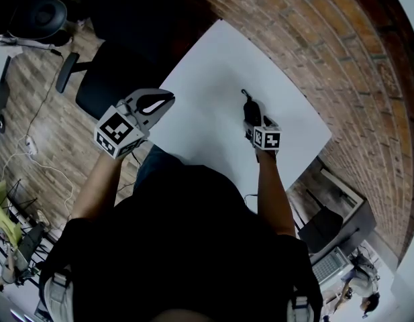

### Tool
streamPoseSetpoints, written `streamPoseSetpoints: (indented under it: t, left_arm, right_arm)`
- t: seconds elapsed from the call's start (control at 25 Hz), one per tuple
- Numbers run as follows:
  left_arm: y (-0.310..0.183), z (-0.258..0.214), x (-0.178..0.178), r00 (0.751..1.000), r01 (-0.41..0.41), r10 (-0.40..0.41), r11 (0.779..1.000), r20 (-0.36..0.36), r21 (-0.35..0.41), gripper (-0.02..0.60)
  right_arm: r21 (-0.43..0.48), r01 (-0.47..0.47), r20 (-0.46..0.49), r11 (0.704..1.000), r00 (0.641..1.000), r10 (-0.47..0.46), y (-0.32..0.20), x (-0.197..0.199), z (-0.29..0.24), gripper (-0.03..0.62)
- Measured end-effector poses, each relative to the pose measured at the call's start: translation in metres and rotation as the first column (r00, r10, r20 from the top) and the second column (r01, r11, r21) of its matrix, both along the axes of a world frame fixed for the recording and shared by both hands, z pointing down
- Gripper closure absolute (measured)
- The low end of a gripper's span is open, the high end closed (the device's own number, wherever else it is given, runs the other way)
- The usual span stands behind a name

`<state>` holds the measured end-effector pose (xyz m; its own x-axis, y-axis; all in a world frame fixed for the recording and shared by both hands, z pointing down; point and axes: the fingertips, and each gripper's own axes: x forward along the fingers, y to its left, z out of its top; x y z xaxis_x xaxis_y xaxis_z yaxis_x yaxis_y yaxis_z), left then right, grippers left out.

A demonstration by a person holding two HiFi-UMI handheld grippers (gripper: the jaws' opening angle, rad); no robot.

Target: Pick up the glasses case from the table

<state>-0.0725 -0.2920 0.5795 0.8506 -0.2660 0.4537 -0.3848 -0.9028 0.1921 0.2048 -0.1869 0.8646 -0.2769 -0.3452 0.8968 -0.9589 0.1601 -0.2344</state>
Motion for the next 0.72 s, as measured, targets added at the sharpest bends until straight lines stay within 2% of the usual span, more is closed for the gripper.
streamPoseSetpoints:
  t: [0.72]
  left_arm:
    - [-0.003,0.018,0.002,1.0,-0.01,0.011,0.999,0.021,-0.046,0.555]
  right_arm:
    - [-0.043,0.055,-0.044,0.998,0.997,-0.056,-0.002,-0.009,0.018,0.221]
